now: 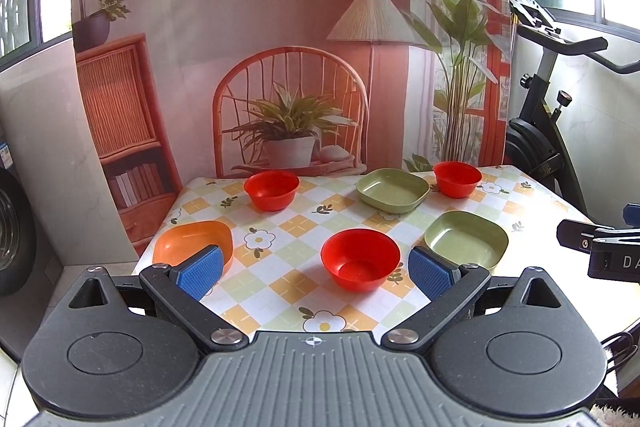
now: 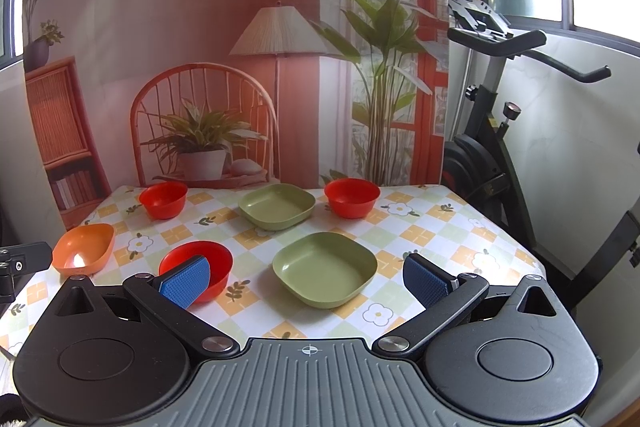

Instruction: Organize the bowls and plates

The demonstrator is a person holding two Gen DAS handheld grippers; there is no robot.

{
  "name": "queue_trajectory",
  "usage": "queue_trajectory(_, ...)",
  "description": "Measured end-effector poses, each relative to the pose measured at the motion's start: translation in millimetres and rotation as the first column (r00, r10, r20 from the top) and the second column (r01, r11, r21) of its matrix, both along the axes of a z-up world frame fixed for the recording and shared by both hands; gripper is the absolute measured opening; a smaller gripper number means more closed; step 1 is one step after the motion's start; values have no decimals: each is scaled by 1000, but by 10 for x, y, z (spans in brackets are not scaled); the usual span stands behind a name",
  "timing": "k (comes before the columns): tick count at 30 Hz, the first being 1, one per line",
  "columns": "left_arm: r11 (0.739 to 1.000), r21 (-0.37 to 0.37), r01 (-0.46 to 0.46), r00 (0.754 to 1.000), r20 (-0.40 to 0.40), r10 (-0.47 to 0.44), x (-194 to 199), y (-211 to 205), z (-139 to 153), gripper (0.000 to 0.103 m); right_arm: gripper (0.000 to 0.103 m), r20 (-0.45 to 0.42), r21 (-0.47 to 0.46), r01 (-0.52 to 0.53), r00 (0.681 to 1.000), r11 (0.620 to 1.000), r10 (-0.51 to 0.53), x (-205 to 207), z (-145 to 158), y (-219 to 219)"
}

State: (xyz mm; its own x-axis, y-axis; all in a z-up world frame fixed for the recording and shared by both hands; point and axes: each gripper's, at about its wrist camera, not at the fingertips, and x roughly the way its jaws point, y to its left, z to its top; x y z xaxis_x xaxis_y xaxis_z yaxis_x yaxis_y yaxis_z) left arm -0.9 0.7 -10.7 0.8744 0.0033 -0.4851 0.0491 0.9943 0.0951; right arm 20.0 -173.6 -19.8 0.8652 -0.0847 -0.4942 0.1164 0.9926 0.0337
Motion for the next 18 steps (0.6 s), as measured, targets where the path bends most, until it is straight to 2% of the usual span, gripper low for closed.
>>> queue_trajectory(12,1000,-7,-15,1000,-15,15,23,2,33,100,103,7,2,2,1000,1000,-2,19,54,-58)
queue_trajectory(16,1000,-9,-20,1000,-24,19,92,26,64,100,103,31,23,11,999,1000,-11,93,-87,-68)
queue_trajectory(18,999,-9,-31,999,-26,31,142,45,75,100,103,54,34,17,998,999,-19,150,25,-201)
